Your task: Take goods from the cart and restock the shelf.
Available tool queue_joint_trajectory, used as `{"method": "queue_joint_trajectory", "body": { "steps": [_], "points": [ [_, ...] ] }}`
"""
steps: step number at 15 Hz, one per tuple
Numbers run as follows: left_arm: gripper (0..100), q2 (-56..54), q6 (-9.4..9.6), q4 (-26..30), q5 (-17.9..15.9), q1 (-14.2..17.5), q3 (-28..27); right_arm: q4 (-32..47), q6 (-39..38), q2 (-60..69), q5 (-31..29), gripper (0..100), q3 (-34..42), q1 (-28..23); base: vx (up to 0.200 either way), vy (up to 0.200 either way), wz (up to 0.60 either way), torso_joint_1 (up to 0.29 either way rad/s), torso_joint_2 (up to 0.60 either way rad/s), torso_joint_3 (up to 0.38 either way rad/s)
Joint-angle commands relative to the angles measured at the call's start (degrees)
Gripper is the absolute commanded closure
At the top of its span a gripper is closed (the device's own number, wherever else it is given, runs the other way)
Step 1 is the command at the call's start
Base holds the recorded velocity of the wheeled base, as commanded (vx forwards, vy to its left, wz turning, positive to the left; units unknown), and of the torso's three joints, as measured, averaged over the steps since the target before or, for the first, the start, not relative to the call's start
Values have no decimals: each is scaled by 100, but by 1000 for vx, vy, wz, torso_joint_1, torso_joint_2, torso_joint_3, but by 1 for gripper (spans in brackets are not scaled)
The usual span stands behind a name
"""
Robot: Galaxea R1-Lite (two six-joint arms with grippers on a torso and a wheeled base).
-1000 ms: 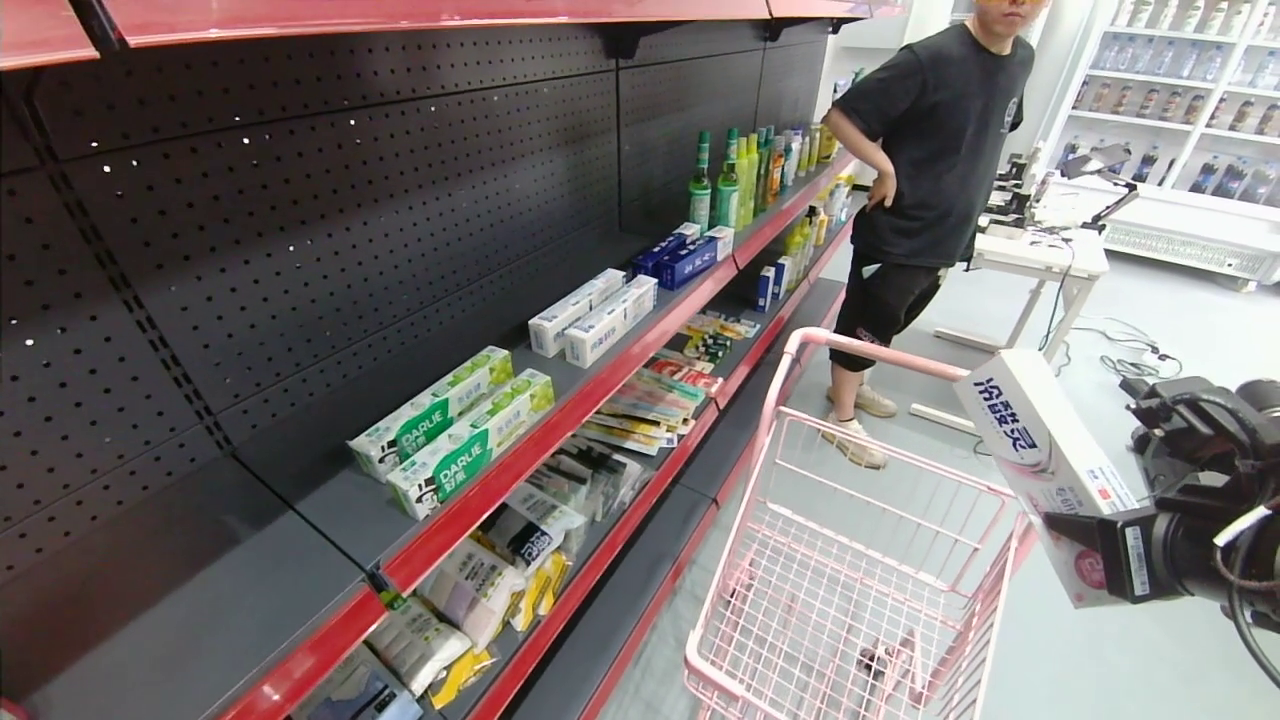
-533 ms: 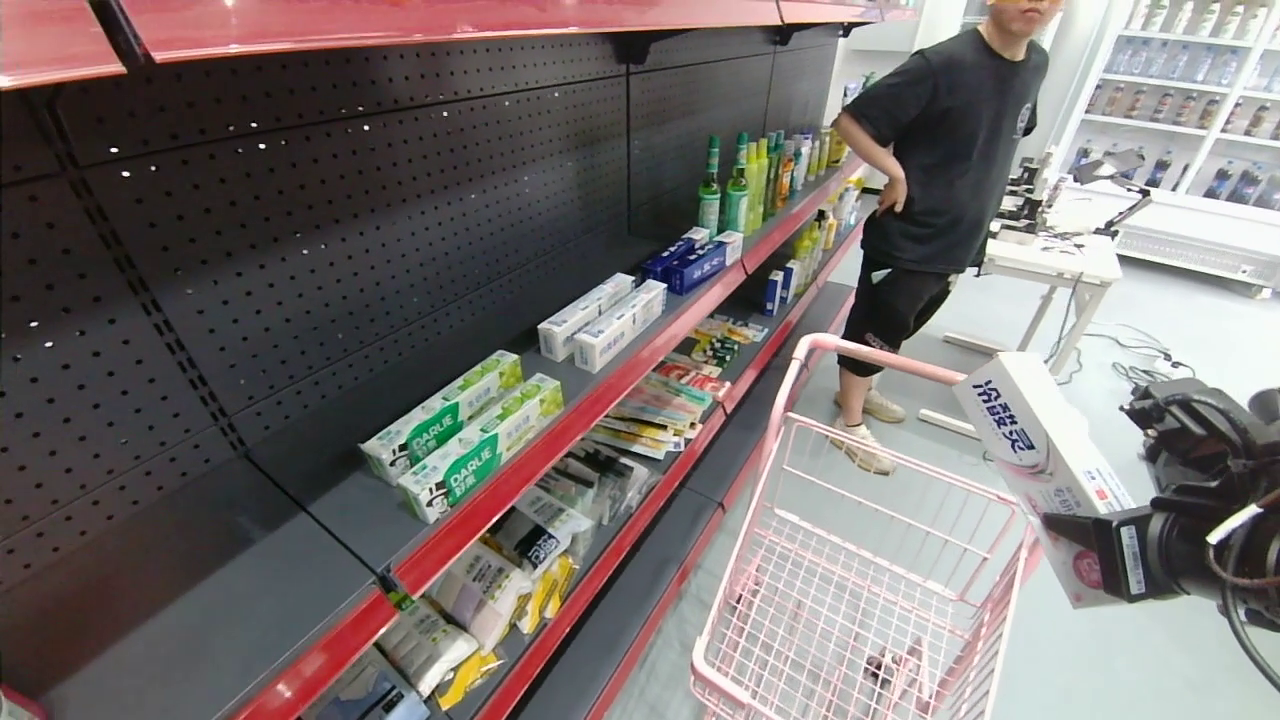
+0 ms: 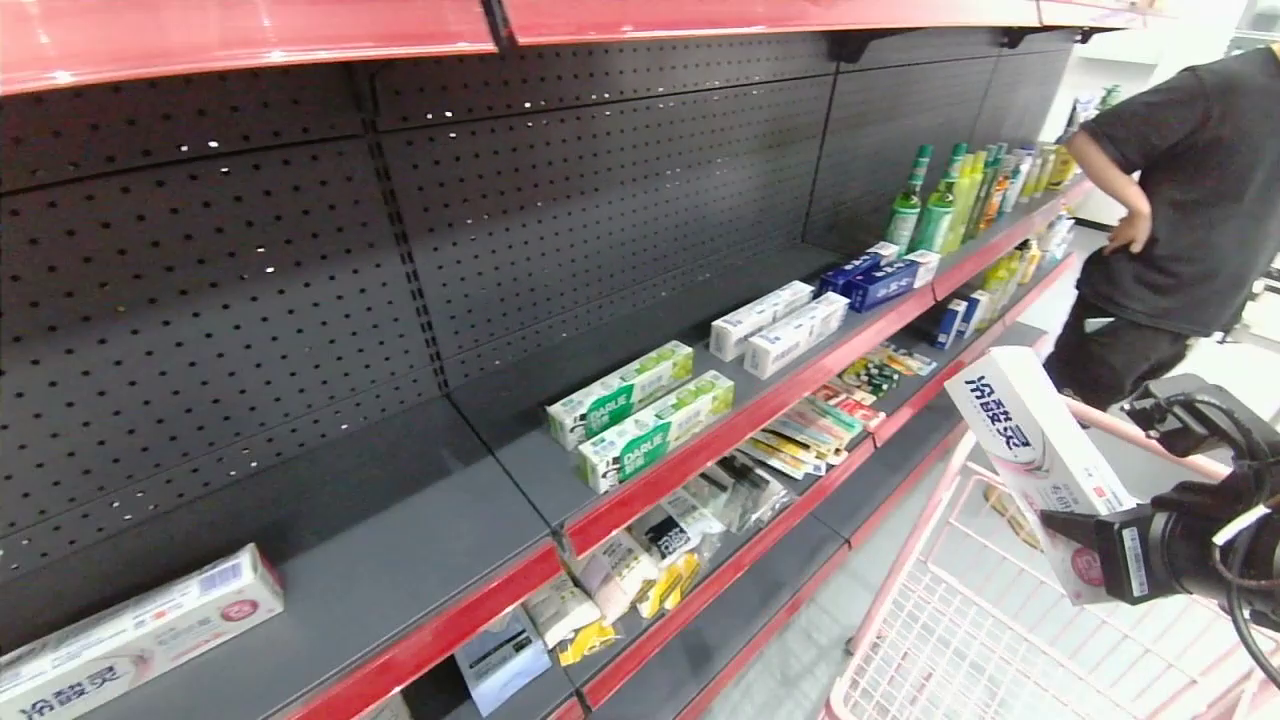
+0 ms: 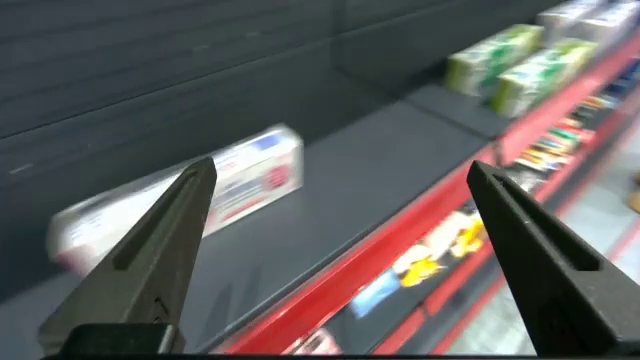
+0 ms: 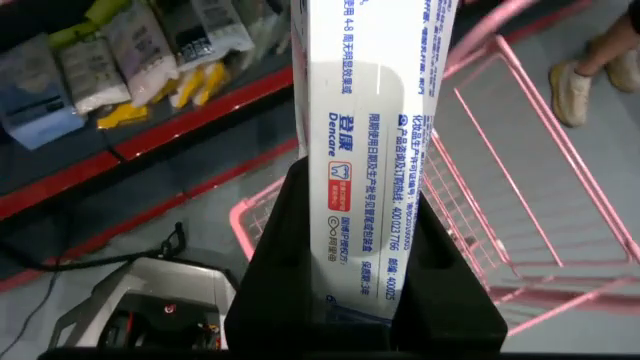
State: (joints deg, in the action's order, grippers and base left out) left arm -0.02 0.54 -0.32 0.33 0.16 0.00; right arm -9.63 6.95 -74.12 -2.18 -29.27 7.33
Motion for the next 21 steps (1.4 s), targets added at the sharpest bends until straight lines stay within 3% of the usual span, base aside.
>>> {"method": "queue_joint_trajectory", "body": {
  "steps": [1, 11, 18, 19, 20, 21],
  "points": [
    [0, 2, -1, -3, 2, 2, 0, -4, 8, 73, -2, 100, 18, 6, 0, 0, 600, 2, -2, 2],
    [0, 2, -1, -3, 2, 2, 0, -4, 26, 108, -37, 100, 9, -3, 0, 0, 600, 2, 0, 2],
    [0, 46, 17, -3, 2, -7, 0, -4, 228, 794, -19, 100, 97, -21, 0, 0, 0, 0, 0, 0],
    [0, 178, 149, -12, -42, -25, 0, -4, 210, 1057, -2, 100, 167, -21, 0, 0, 0, 0, 0, 0],
    [0, 284, 395, -12, -182, -104, 0, -21, 184, 1242, 7, 100, 281, -21, 0, 0, 0, 0, 0, 0],
    [0, 354, 430, -12, -226, -165, -9, -21, 193, 1427, 7, 100, 369, -21, 0, 0, 0, 0, 0, 0]
  ]
}}
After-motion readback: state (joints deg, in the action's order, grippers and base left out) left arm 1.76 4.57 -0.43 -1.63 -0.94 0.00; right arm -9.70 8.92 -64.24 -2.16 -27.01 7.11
